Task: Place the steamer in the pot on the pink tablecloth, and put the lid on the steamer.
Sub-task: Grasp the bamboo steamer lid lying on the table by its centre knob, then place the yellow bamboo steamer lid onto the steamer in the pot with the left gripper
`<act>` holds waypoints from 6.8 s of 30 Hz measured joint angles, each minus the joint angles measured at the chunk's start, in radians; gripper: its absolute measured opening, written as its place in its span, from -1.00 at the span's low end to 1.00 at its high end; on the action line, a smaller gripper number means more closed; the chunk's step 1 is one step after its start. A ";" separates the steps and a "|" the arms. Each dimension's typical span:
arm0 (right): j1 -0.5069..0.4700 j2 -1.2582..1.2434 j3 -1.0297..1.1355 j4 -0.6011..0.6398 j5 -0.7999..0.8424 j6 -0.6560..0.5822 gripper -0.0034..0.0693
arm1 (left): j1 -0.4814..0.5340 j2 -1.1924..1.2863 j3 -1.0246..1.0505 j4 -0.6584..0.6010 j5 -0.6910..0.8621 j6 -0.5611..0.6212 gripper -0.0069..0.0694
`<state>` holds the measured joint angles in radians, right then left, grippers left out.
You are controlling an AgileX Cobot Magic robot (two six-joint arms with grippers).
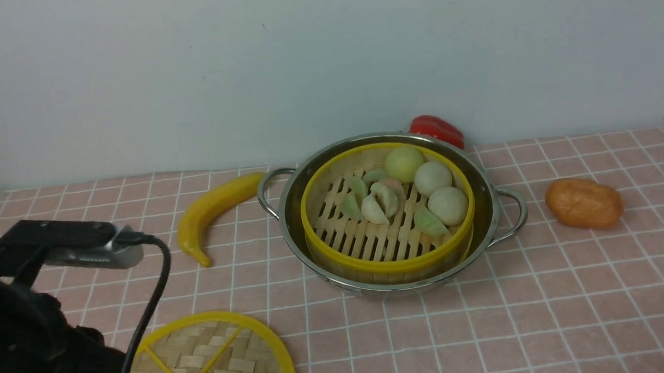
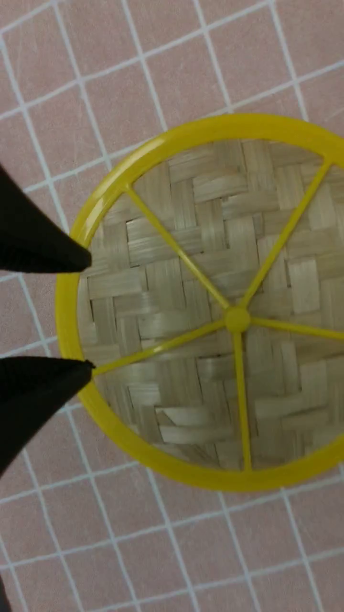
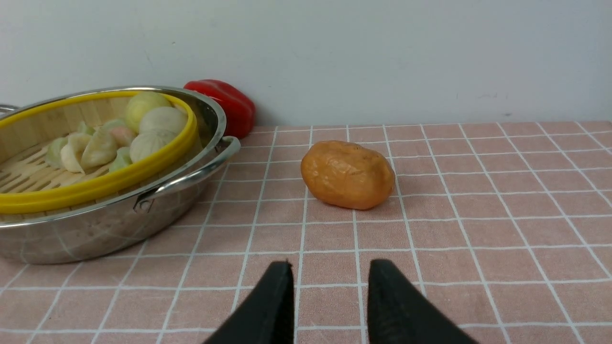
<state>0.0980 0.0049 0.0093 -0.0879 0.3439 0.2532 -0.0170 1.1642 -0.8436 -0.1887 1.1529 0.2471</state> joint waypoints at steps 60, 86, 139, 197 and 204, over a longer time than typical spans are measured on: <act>0.000 0.000 0.000 0.000 0.000 0.000 -0.25 | -0.133 0.504 -0.156 0.176 -0.009 0.076 -0.51; 0.000 0.000 0.000 0.000 0.000 0.000 -0.25 | -0.383 0.720 -1.032 0.066 0.073 0.680 -0.51; 0.000 0.000 0.000 0.000 0.000 0.001 -0.25 | -0.519 1.067 -1.307 0.213 0.052 0.865 -0.51; 0.000 0.000 0.000 0.004 0.000 0.001 -0.25 | -0.562 1.058 -1.307 0.297 0.008 0.918 -0.51; 0.000 0.000 0.000 0.004 0.000 0.001 -0.25 | -0.562 1.058 -1.307 0.269 0.004 0.921 -0.51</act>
<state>0.0980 0.0049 0.0093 -0.0841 0.3439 0.2538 -0.5788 2.2219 -2.1502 0.0805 1.1571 1.1682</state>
